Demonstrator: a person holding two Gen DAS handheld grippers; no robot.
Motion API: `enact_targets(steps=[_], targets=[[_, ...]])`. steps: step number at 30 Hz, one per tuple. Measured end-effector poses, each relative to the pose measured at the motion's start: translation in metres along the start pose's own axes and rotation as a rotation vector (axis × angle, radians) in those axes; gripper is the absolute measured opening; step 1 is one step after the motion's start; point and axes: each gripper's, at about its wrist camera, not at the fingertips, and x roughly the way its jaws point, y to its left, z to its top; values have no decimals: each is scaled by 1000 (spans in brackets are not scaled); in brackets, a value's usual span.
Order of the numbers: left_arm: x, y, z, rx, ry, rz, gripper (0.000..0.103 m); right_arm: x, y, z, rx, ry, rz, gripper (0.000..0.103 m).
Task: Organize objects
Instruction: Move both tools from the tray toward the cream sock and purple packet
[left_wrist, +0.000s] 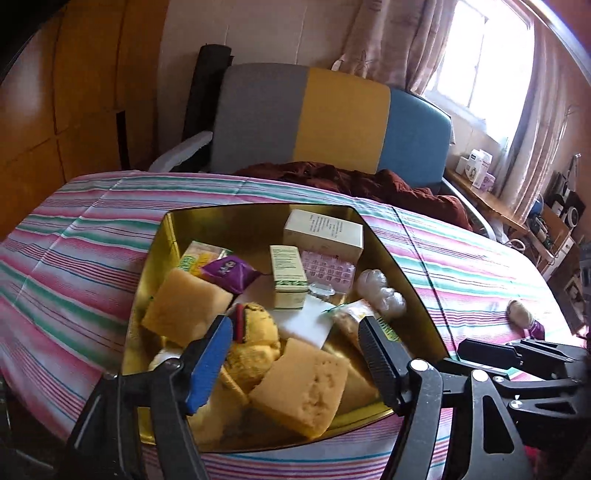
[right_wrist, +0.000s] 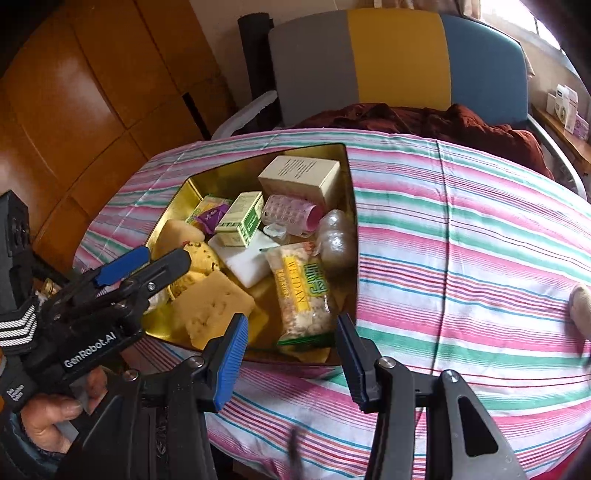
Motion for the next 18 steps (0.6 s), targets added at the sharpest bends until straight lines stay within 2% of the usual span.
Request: enact_targets(steps=[5, 12, 18], targets=[[-7, 4, -3, 11, -10, 52, 72, 0, 9, -1, -43, -13, -48, 60], [-18, 1, -4, 38, -43, 55, 74, -5, 10, -1, -47, -31, -68, 60], [-20, -6, -6, 60, -40, 46, 74, -10, 6, -1, -38, -37, -92, 60]])
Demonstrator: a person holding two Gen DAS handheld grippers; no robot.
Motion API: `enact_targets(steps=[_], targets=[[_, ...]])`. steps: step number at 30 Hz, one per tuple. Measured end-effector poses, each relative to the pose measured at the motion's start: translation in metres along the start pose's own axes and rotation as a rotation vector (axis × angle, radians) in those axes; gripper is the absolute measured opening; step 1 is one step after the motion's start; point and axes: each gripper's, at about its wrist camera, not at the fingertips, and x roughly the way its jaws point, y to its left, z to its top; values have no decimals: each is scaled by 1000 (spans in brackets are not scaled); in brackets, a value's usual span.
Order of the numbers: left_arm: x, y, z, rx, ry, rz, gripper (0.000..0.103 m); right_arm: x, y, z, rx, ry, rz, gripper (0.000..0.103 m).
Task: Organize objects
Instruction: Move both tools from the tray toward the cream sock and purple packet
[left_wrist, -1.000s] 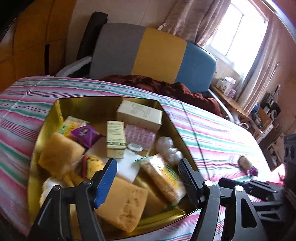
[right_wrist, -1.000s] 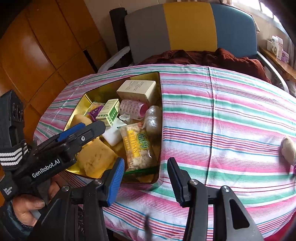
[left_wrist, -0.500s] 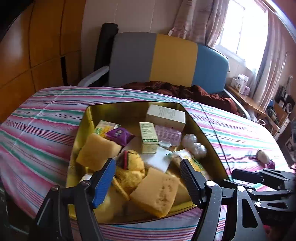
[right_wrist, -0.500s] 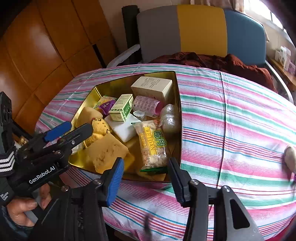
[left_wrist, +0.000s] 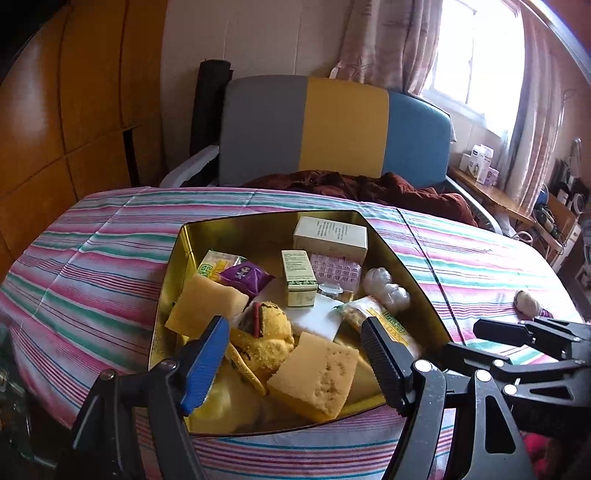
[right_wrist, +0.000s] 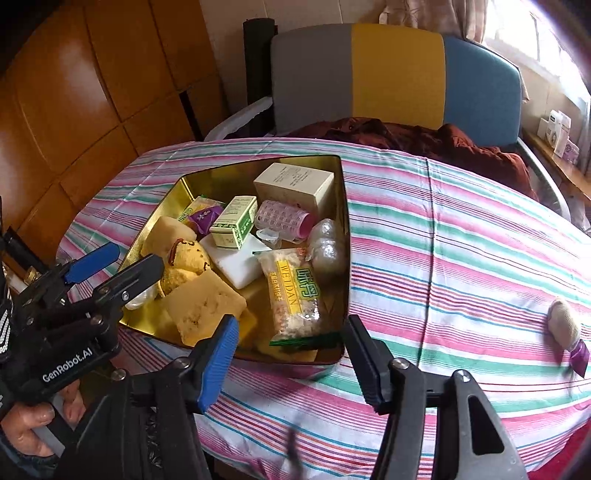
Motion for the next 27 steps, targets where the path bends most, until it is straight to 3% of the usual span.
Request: enact_targets(steps=[13, 18, 27], targets=[[-8, -30, 3, 102, -22, -41, 76, -14, -38, -4, 82, -10, -62, 60], [-7, -48, 7, 157, -19, -65, 76, -16, -58, -6, 107, 17, -132, 60], [-3, -89, 18, 242, -32, -142, 79, -39, -124, -11, 242, 26, -237, 60]])
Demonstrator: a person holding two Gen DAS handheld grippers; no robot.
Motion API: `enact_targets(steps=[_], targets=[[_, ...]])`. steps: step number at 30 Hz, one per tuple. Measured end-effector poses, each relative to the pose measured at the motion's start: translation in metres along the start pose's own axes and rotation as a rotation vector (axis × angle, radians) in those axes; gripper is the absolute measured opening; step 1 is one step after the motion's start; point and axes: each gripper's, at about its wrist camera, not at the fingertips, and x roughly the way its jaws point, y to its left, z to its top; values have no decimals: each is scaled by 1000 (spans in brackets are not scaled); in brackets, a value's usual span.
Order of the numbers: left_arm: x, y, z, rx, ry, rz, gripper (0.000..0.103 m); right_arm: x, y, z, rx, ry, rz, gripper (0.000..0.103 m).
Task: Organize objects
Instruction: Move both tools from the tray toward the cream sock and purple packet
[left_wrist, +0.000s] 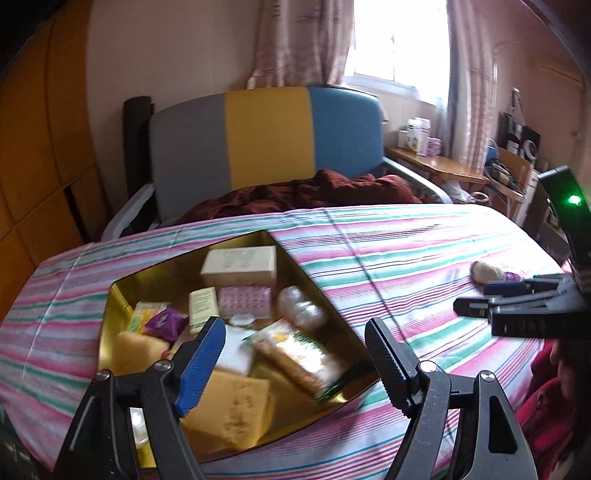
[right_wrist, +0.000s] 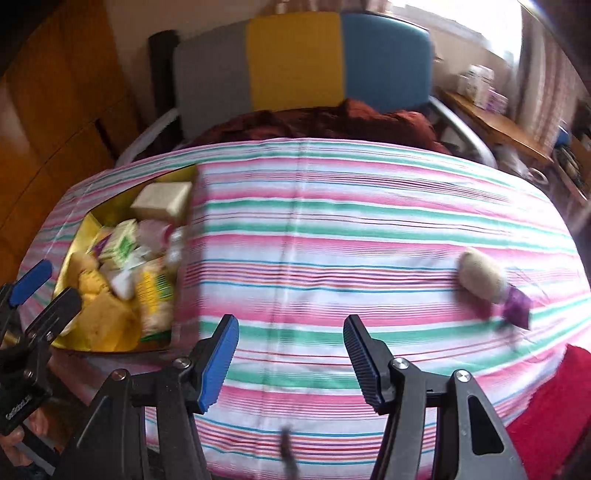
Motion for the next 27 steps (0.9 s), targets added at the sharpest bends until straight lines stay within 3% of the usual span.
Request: enact_targets(steps=[8, 23, 27], targets=[[11, -32, 12, 60, 2, -61, 79, -8, -83, 9, 177, 3, -101, 60], [40, -96, 29, 158, 33, -155, 81, -2, -227, 9, 535, -3, -206, 60], [52, -112, 29, 185, 64, -172, 81, 9, -253, -4, 639, -42, -171, 60]])
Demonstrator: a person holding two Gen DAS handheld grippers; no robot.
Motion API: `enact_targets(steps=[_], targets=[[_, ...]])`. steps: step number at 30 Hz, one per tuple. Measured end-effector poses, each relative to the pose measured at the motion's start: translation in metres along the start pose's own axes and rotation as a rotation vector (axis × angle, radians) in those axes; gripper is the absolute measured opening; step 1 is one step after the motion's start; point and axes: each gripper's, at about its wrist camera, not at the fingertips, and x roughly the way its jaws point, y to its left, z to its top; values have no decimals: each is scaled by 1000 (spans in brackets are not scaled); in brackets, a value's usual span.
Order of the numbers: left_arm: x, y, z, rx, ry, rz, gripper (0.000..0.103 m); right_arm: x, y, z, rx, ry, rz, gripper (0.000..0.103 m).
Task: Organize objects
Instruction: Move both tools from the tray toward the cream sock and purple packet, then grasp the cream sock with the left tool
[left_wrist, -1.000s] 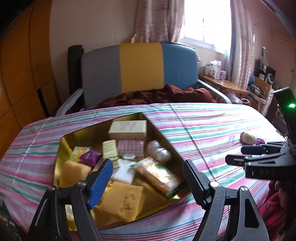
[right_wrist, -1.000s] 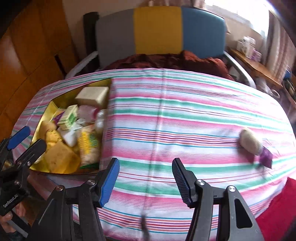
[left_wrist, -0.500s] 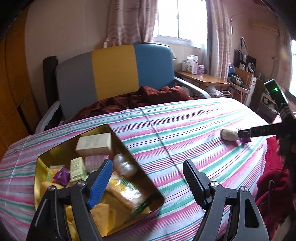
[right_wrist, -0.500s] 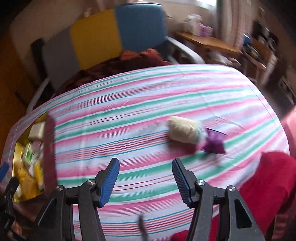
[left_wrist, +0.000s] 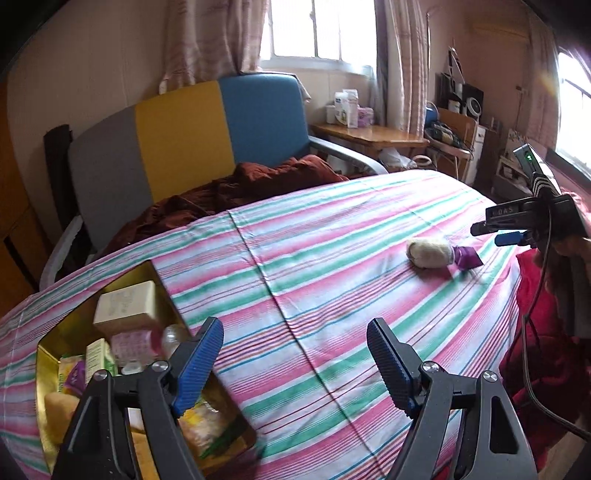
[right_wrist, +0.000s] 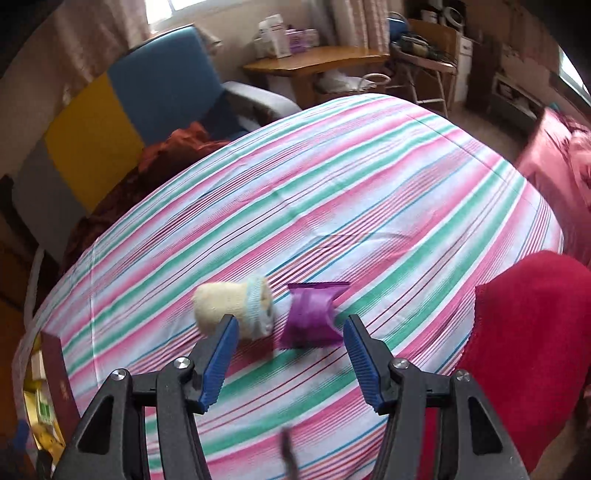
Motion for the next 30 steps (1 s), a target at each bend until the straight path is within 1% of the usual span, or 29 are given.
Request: enact_targets(steps=[1, 2, 3, 4, 5, 7, 9, 14, 19, 25, 30], targets=[[4, -1, 0, 4, 7, -5, 81, 5, -10, -1, 64, 24, 63, 60], [9, -4, 0, 10, 18, -6, 81, 2, -16, 0, 92, 9, 99, 60], [13, -6, 1, 12, 26, -5, 81, -3, -19, 2, 102, -26, 119, 60], [17, -7, 1, 13, 35, -8, 81, -8, -22, 2, 113, -59, 131, 63], [21, -9, 1, 12, 43, -12, 81, -8, -25, 1, 130, -57, 135, 66], [28, -13, 1, 12, 57, -17, 81, -8, -26, 0, 138, -53, 150, 66], [37, -17, 1, 6, 81, -28, 81, -10, -25, 1, 136, -66, 147, 66], [54, -28, 1, 15, 117, -44, 81, -9, -25, 2, 131, -66, 161, 66], [71, -36, 3, 24, 155, -57, 81, -10, -30, 1, 154, -78, 181, 66], [83, -49, 12, 52, 157, -61, 81, -9, -32, 0, 174, -79, 207, 66], [95, -63, 18, 82, 167, -78, 81, -8, -34, 0, 186, -80, 228, 66]])
